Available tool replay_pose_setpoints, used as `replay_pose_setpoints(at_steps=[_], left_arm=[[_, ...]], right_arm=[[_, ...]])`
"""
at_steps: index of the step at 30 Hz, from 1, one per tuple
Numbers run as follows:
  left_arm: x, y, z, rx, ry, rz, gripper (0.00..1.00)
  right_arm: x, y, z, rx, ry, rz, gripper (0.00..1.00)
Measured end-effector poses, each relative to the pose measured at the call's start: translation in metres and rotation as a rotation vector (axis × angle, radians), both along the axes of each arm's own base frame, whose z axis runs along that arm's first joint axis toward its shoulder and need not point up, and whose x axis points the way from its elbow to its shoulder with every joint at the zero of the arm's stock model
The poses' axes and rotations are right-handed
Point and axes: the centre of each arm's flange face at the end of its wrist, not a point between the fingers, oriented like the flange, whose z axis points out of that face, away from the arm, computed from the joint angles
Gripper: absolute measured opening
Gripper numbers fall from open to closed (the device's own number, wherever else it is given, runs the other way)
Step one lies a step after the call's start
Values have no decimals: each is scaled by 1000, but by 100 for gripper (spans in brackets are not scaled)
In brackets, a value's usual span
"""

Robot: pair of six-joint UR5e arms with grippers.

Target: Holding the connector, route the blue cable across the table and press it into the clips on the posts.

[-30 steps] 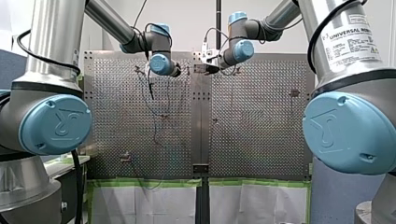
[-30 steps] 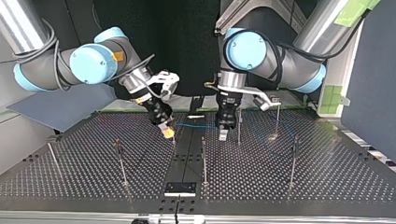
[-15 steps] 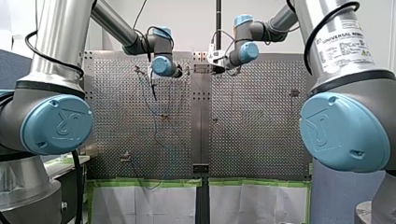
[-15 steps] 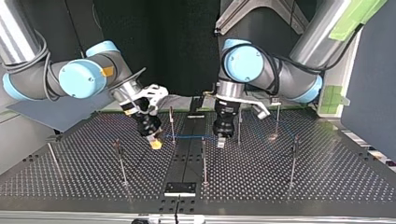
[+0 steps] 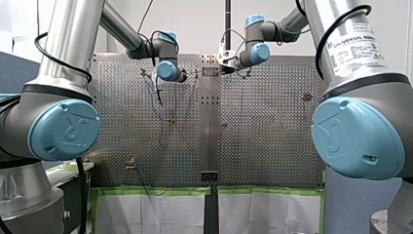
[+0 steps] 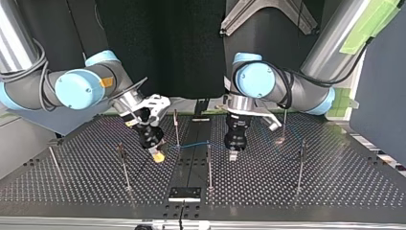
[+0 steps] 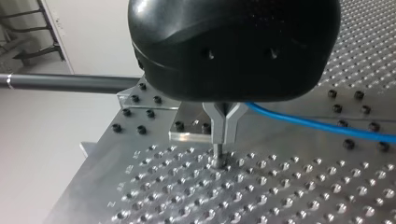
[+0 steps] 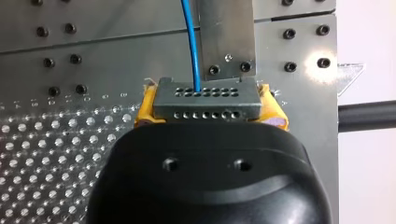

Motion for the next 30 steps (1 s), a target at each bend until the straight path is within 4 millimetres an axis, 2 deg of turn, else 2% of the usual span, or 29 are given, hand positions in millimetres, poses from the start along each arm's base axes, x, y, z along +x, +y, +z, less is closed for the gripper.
replay_pose_setpoints(at_steps=[8,15,19,26,28,30], left_arm=[[25,4,-3,-3,-4,2,0],[55,5,-12,-3,-3,15,0],[66,9,-20,0,6,23,0],[71,14,-22,1,8,29,0],[71,14,-22,1,8,29,11],[71,14,-22,2,8,29,15]], right_arm=[[10,-16,-12,0,7,5,0],[21,-39,-27,-1,15,4,0],[23,-47,-25,-11,9,0,0],[23,-51,-20,-21,4,-2,0],[23,-51,-20,-21,4,-2,0],[23,-50,-20,-20,5,-2,0]])
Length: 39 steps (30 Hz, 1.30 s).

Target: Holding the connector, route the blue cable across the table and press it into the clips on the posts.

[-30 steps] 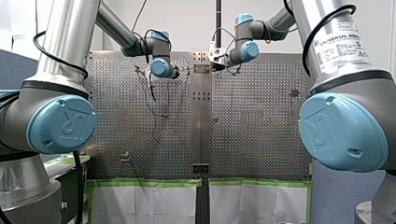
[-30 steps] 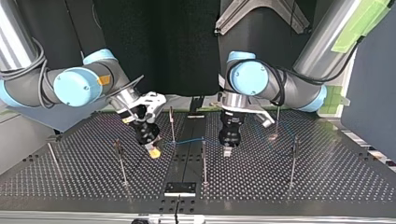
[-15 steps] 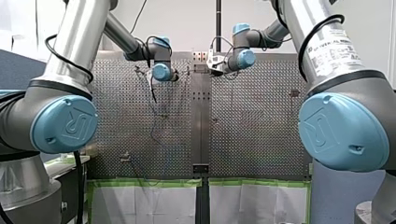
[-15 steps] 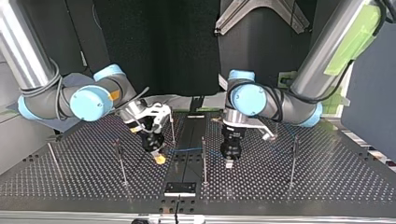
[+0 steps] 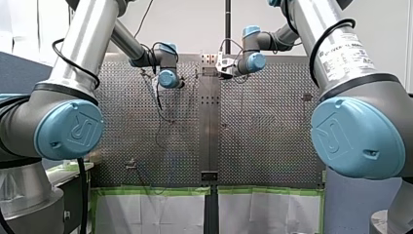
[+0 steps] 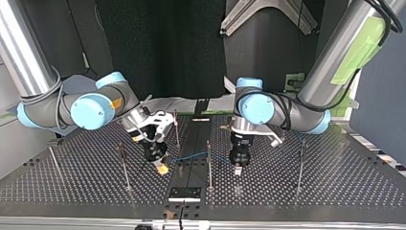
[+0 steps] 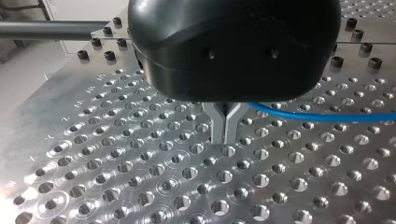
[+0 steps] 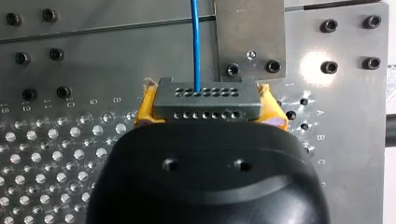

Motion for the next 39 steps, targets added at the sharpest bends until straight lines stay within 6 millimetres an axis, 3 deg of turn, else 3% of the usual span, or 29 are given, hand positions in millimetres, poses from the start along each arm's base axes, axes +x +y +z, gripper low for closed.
replay_pose_setpoints(at_steps=[1,2,3,5,6,7,8,9,10,21,28,39], left_arm=[[0,0,0,1,0,0,20],[0,0,0,1,0,0,38],[0,-1,0,2,0,0,38],[-1,-2,0,9,-1,-1,56],[-1,-3,0,13,-2,-1,56],[-2,-3,0,20,-2,-1,64],[-2,-3,0,25,-3,1,81],[-2,-3,0,29,-3,3,81],[-2,-3,0,35,-3,9,100],[-21,2,8,76,1,78,100],[-47,0,16,28,4,21,100],[-100,-17,17,30,50,-113,100]], right_arm=[[0,0,0,1,1,0,0],[0,0,0,1,2,0,0],[0,0,0,2,4,0,0],[0,1,0,2,6,0,0],[0,1,-1,3,9,1,0],[-1,1,-1,3,12,1,0],[-1,2,-1,3,15,1,0],[-1,2,-1,4,20,0,0],[-1,2,-1,5,23,0,0],[-6,9,9,0,46,-2,0],[-12,11,22,-13,34,-17,0],[-13,12,17,1,47,-20,0]])
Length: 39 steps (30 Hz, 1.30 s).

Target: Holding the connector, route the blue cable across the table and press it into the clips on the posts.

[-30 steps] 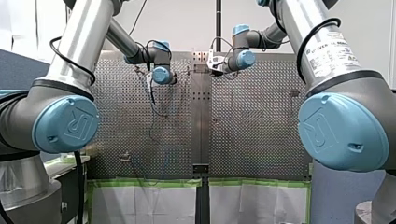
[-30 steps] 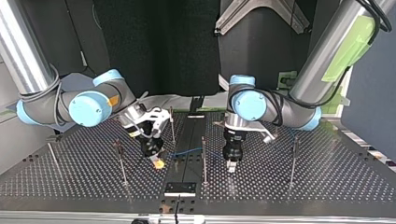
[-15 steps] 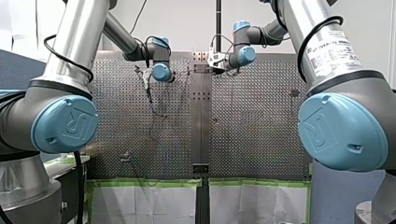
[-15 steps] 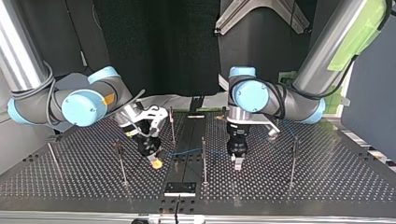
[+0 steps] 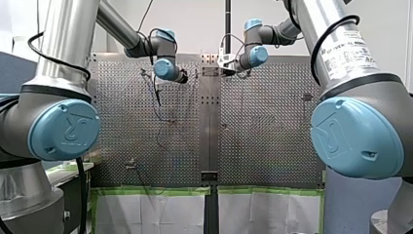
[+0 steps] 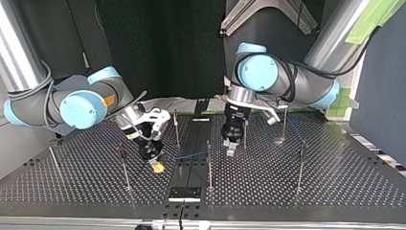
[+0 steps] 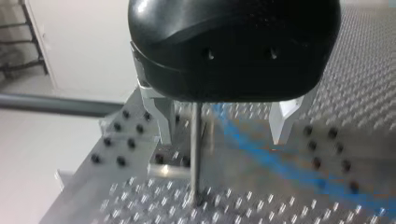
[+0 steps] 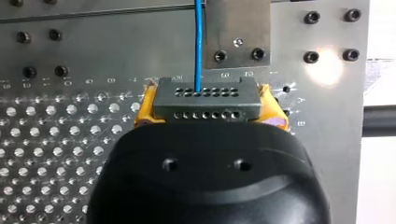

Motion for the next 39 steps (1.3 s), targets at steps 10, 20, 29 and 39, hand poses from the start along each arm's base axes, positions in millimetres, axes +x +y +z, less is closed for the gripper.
replay_pose_setpoints(at_steps=[10,20,29,39], left_arm=[[-34,-8,-10,16,36,-87,100],[-61,-11,19,67,-7,-56,100],[-74,-38,40,113,-37,-42,100],[-78,-78,32,143,27,-46,100]], right_arm=[[-1,-1,0,1,1,-2,0],[-7,-5,1,1,-1,-13,0],[-13,-10,1,-1,-1,-24,0],[-13,-11,1,-2,-1,-24,0]])
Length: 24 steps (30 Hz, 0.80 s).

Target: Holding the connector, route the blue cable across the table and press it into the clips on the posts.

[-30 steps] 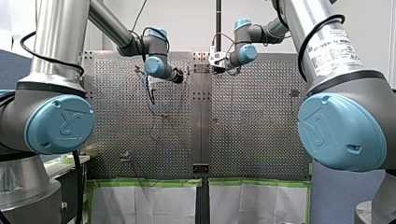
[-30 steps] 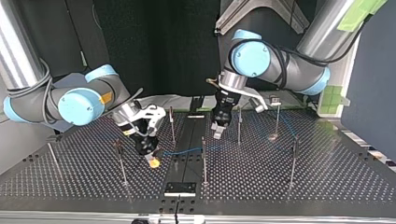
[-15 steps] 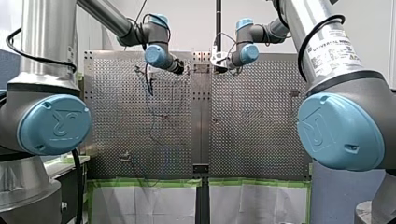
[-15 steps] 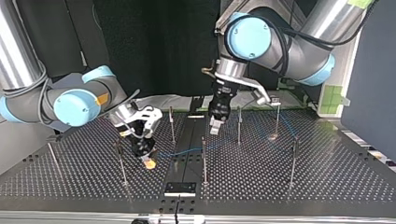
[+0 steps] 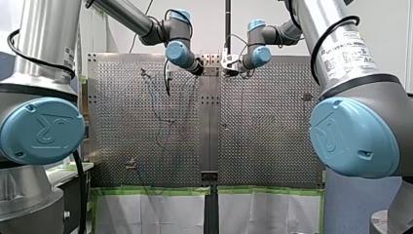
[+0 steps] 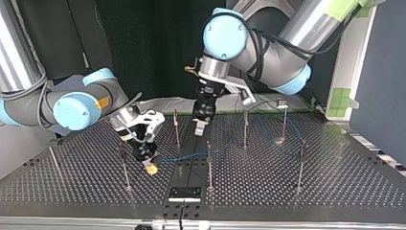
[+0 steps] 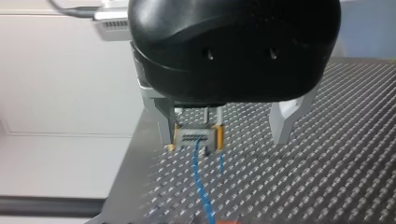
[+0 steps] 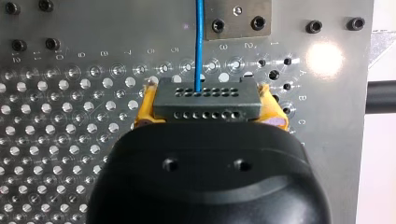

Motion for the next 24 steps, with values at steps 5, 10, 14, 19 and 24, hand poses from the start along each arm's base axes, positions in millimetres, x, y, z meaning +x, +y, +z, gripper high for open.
replay_pose_setpoints(at_steps=[5,10,14,19,24], left_arm=[[3,-16,-6,18,30,17,100],[10,-18,3,15,24,55,100],[16,-18,16,1,4,79,100],[22,-26,23,2,3,76,100],[28,-39,25,7,5,65,100]], right_arm=[[0,0,0,0,0,0,0],[0,0,0,0,0,0,0],[0,0,0,0,0,0,0],[0,0,0,1,-1,0,0],[0,0,0,2,-2,-1,0]])
